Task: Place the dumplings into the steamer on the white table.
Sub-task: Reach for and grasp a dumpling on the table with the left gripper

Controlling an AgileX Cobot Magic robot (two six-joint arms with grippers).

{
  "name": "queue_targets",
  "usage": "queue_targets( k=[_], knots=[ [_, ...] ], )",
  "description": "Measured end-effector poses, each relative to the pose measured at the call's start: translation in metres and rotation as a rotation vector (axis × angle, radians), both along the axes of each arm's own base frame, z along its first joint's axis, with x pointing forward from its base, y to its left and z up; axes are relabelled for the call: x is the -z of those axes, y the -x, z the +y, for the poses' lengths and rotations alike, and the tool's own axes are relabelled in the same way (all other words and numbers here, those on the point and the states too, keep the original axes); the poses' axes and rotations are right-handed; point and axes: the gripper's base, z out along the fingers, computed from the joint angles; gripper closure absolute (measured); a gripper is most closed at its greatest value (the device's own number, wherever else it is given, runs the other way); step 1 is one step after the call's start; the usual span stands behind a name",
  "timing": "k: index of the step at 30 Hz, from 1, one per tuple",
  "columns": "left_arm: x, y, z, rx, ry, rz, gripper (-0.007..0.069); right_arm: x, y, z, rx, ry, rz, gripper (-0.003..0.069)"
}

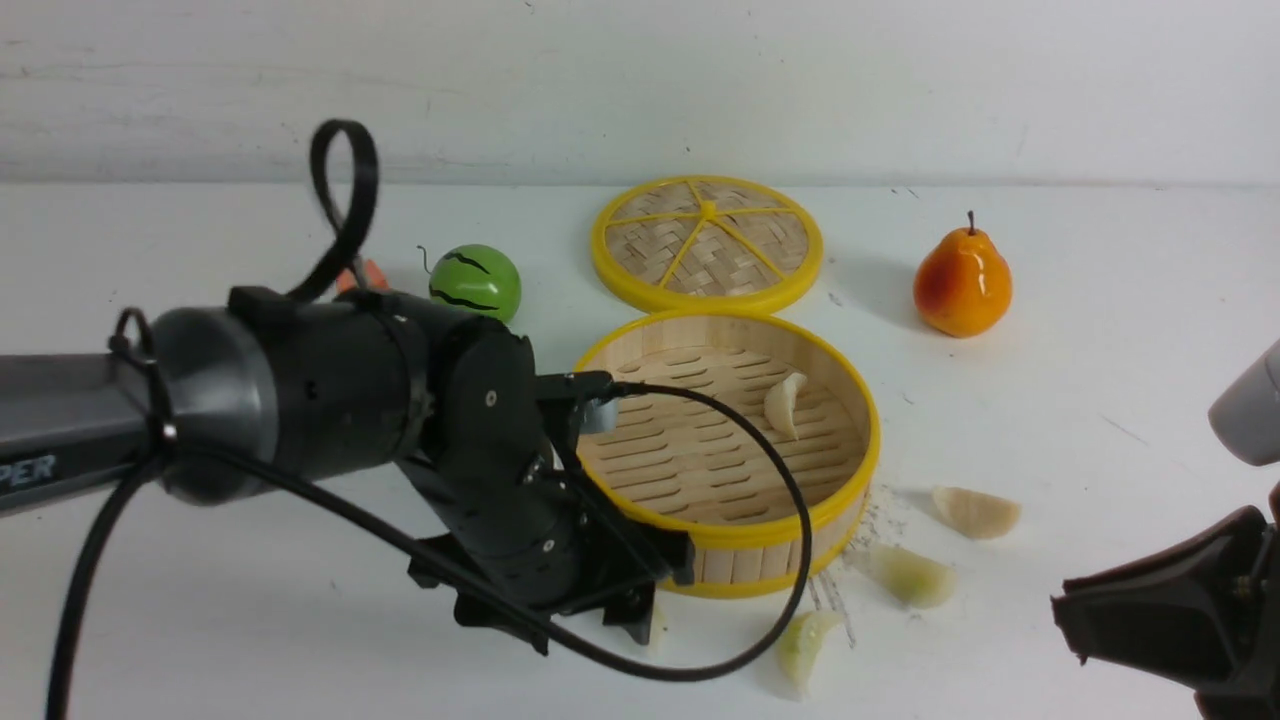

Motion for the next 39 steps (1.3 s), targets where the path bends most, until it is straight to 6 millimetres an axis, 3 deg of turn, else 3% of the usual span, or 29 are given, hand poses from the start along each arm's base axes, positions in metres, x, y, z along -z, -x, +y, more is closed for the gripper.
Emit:
queue_targets(
  k=[13,22,25,31,39],
  knots=[
    [0.032,-0.029,-0.021,-0.007,-0.013,0.015,0.0102,0.000,-0.001,-0.001,0.009,0.009,-0.015,0.0587],
    [0.037,-0.039,-0.027,-0.003,-0.013,-0.006,0.0118,0.000,-0.002,-0.001,0.010,0.012,-0.017,0.0578],
    [0.037,-0.039,-0.025,0.012,-0.038,-0.006,0.0182,0.000,-0.002,-0.001,0.010,0.012,-0.017,0.0575],
    [0.040,-0.038,-0.022,0.040,-0.090,0.007,0.0438,0.000,-0.001,-0.001,0.009,0.012,-0.016,0.0569],
    [0.030,-0.030,-0.011,0.084,-0.184,0.045,0.0438,0.000,-0.001,-0.001,0.009,0.012,-0.016,0.0566]
  ],
)
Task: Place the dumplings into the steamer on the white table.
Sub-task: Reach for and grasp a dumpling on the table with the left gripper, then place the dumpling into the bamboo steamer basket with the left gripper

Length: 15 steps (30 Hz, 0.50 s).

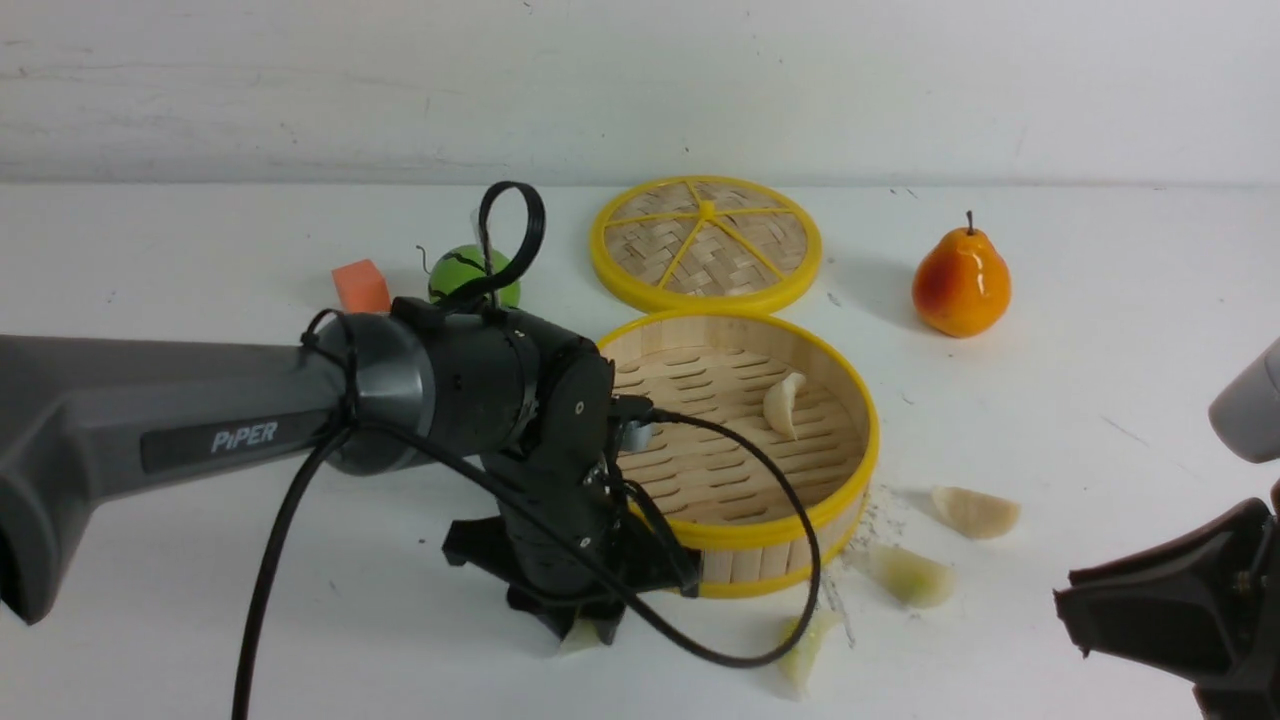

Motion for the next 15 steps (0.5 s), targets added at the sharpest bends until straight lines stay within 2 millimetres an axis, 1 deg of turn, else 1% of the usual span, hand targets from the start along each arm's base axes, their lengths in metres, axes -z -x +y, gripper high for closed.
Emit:
queue_targets(
  k=[2,4,5,6,7,10,13,15],
  knots=[
    [-0.013,0.005,0.006,0.014,-0.027,-0.002,0.0440,0.000,0.000,0.000,-0.001,0.000,-0.001,0.0565],
    [-0.035,0.008,0.009,0.019,-0.014,-0.042,0.0440,0.000,0.000,0.000,-0.001,0.000,-0.001,0.0564],
    [-0.053,0.009,0.010,0.019,0.009,-0.079,0.0440,0.000,0.000,0.000,-0.001,0.000,-0.001,0.0564],
    [-0.057,0.009,0.010,0.020,0.016,-0.089,0.0440,0.000,0.000,0.000,-0.001,0.000,-0.001,0.0564],
    [-0.078,0.009,0.010,0.024,0.048,-0.135,0.0440,0.000,0.000,0.000,-0.001,0.000,-0.001,0.0562],
    [-0.116,0.003,0.005,0.055,0.106,-0.228,0.0440,0.000,0.000,0.000,-0.001,0.000,-0.001,0.0561],
    [-0.138,-0.011,-0.007,0.083,0.153,-0.288,0.0440,0.000,0.000,0.000,0.000,0.000,-0.001,0.0556],
    [-0.140,-0.023,-0.016,0.093,0.166,-0.303,0.0440,0.000,0.000,0.000,0.000,0.000,-0.002,0.0554]
  ],
)
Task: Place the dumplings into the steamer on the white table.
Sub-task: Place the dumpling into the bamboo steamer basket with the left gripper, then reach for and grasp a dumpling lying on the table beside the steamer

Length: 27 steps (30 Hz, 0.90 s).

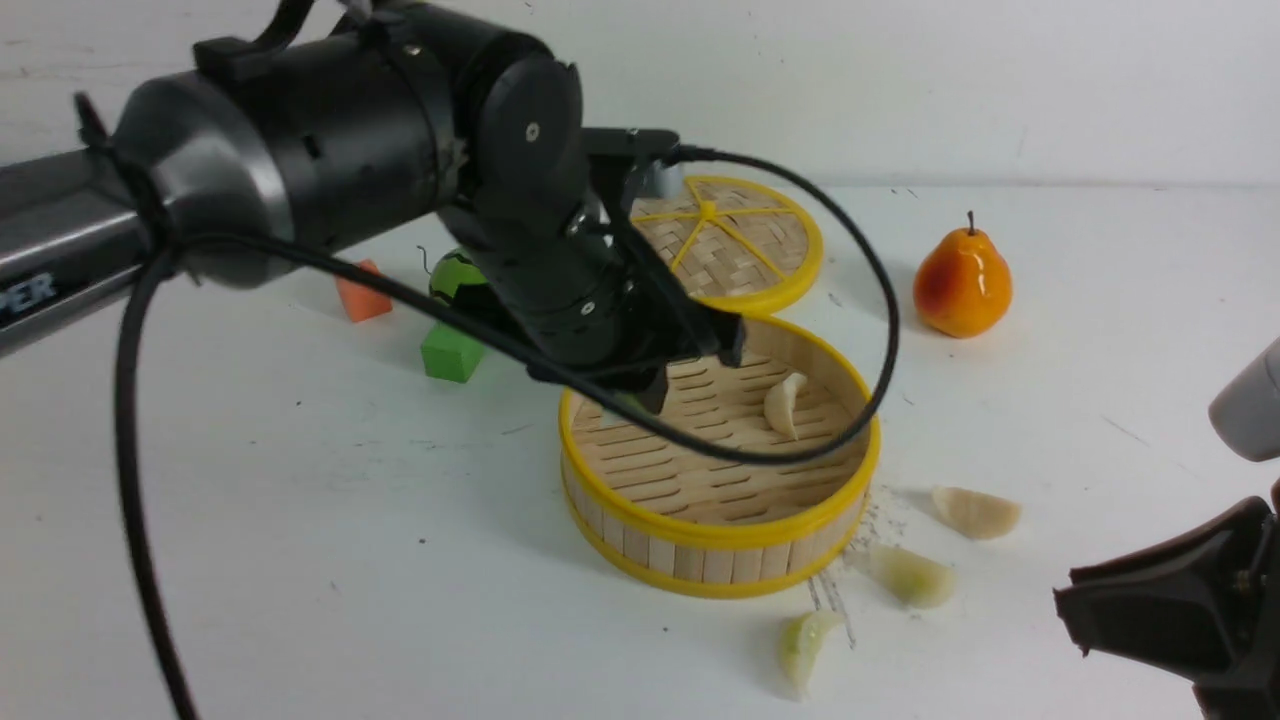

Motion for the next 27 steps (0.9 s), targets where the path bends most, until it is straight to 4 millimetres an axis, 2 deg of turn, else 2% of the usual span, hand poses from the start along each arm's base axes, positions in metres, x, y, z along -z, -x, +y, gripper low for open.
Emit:
queue_targets(
  k=[5,6,8,10,11,15,18,20,23,25,27],
  knots=[
    [0.008,-0.034,-0.024,0.006,0.014,-0.038,0.0440,0.000,0.000,0.000,0.000,-0.001,0.000,0.0550],
    [0.014,-0.039,-0.027,0.007,0.003,-0.036,0.0440,0.000,0.000,0.000,0.000,-0.001,0.001,0.0550],
    [0.037,-0.061,-0.040,0.009,-0.028,-0.047,0.0441,0.000,0.000,0.000,0.000,-0.003,0.001,0.0550],
    [0.050,-0.072,-0.046,0.010,-0.041,-0.048,0.0441,0.000,0.000,0.000,-0.001,-0.003,0.002,0.0550],
    [0.064,-0.078,-0.051,0.010,-0.054,-0.038,0.0441,0.000,0.000,0.000,-0.001,-0.003,0.002,0.0550],
    [0.095,-0.092,-0.060,0.011,-0.077,-0.014,0.0441,0.000,0.000,0.000,-0.001,-0.003,0.002,0.0550],
    [0.108,-0.096,-0.062,-0.003,-0.085,-0.007,0.0424,0.000,0.000,0.000,-0.001,-0.003,0.002,0.0546],
    [0.107,-0.097,-0.062,-0.008,-0.084,-0.013,0.0389,0.000,0.000,0.000,-0.001,-0.003,0.002,0.0545],
    [0.099,-0.096,-0.061,-0.047,-0.075,0.009,0.0266,0.000,0.000,0.000,-0.001,-0.003,0.002,0.0545],
    [0.093,-0.095,-0.060,-0.058,-0.081,0.023,0.0222,0.000,0.000,0.000,0.002,-0.004,0.002,0.0545],
    [0.070,-0.088,-0.055,-0.049,-0.104,0.042,0.0157,-0.002,0.000,0.000,0.016,-0.016,0.006,0.0545]
  ],
)
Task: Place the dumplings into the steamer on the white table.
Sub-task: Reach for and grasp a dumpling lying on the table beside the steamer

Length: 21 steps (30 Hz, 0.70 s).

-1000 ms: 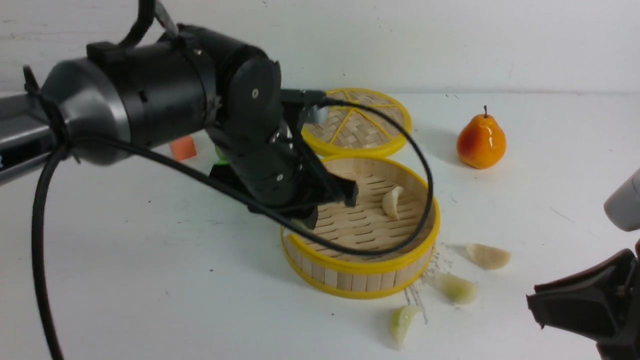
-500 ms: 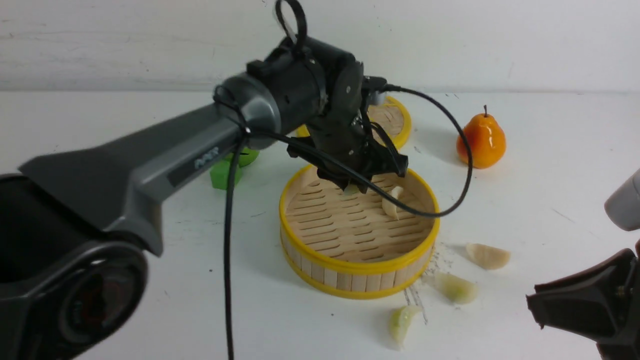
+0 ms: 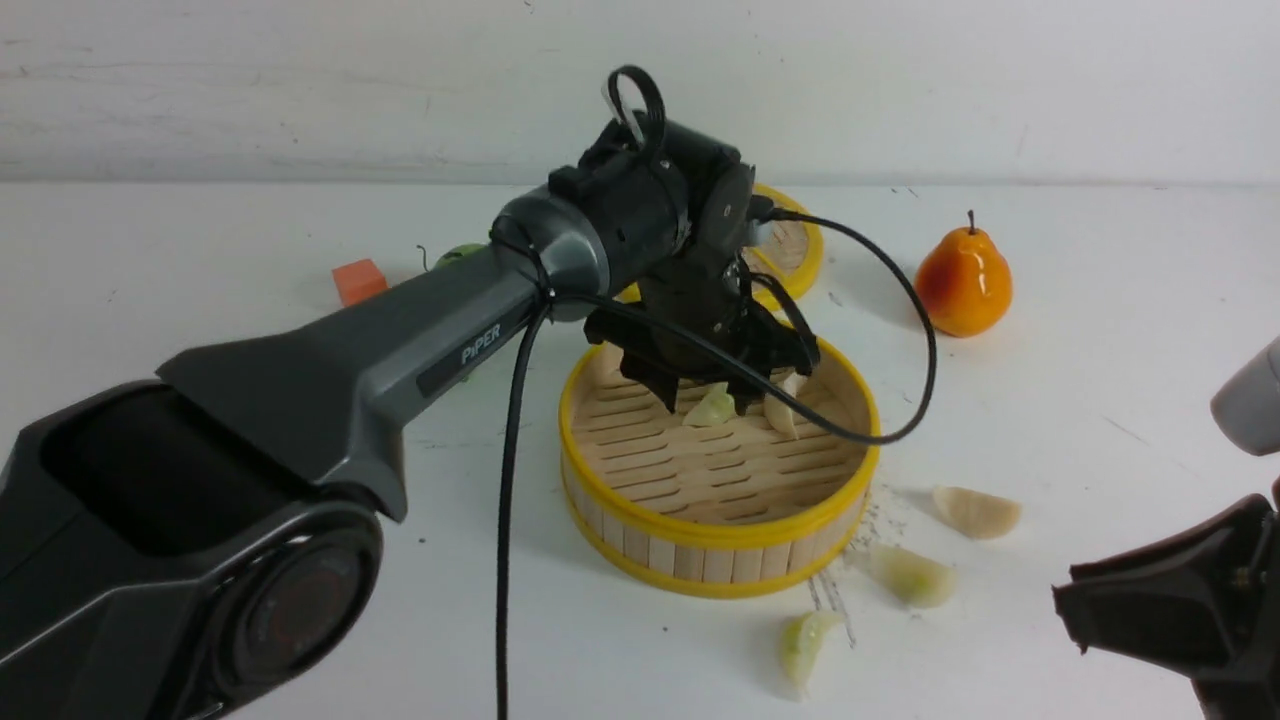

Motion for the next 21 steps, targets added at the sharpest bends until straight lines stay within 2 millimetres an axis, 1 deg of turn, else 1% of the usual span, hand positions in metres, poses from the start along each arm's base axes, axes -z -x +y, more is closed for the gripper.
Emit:
queue_targets(
  k=[3,4,5,6,7,8,9,10,11,13,14,15,17,18,19,20,21],
  knots=[
    [-0.039,0.010,0.007,0.036,-0.006,-0.026,0.0139,-0.006,-0.001,0.001,0.002,-0.005,0.007,0.0545],
    [-0.064,0.017,0.012,0.055,0.006,-0.062,0.0145,-0.010,-0.002,0.001,-0.008,0.004,0.007,0.0545],
    [-0.081,0.022,0.016,0.070,0.016,-0.093,0.0155,-0.012,-0.003,0.001,-0.015,0.014,0.015,0.0547],
    [-0.103,0.030,0.022,0.085,0.029,-0.129,0.0174,-0.013,-0.004,0.001,-0.019,0.022,0.027,0.0552],
    [-0.125,0.040,0.029,0.095,0.048,-0.165,0.0199,-0.014,-0.006,0.001,-0.019,0.031,0.039,0.0561],
    [-0.137,0.046,0.034,0.097,0.058,-0.185,0.0217,-0.015,-0.007,0.002,-0.022,0.034,0.045,0.0570],
    [-0.164,0.062,0.045,0.106,0.078,-0.229,0.0266,-0.015,-0.009,0.003,-0.026,0.049,0.066,0.0595],
    [-0.169,0.065,0.047,0.106,0.084,-0.238,0.0274,-0.016,-0.010,0.003,-0.027,0.051,0.066,0.0600],
    [-0.190,0.082,0.059,0.113,0.099,-0.272,0.0326,-0.015,-0.012,0.006,-0.047,0.066,0.079,0.0633],
    [-0.212,0.108,0.078,0.120,0.111,-0.300,0.0436,-0.013,-0.012,0.013,-0.092,0.101,0.087,0.0662],
    [-0.214,0.111,0.080,0.121,0.112,-0.301,0.0445,-0.013,-0.012,0.013,-0.097,0.104,0.089,0.0662],
    [-0.219,0.130,0.093,0.125,0.105,-0.294,0.0517,-0.009,-0.013,0.020,-0.126,0.138,0.101,0.0661],
    [-0.220,0.154,0.111,0.126,0.095,-0.279,0.0589,-0.003,-0.015,0.030,-0.139,0.186,0.130,0.0662],
    [-0.218,0.166,0.119,0.127,0.087,-0.266,0.0629,0.000,-0.017,0.035,-0.137,0.213,0.146,0.0662],
    [-0.214,0.178,0.128,0.125,0.081,-0.247,0.0638,0.004,-0.020,0.042,-0.133,0.238,0.159,0.0662],
    [-0.214,0.189,0.136,0.120,0.088,-0.244,0.0638,0.008,-0.022,0.047,-0.136,0.272,0.164,0.0662],
    [-0.209,0.200,0.143,0.114,0.087,-0.225,0.0638,0.011,-0.025,0.051,-0.129,0.283,0.176,0.0662]
  ],
)
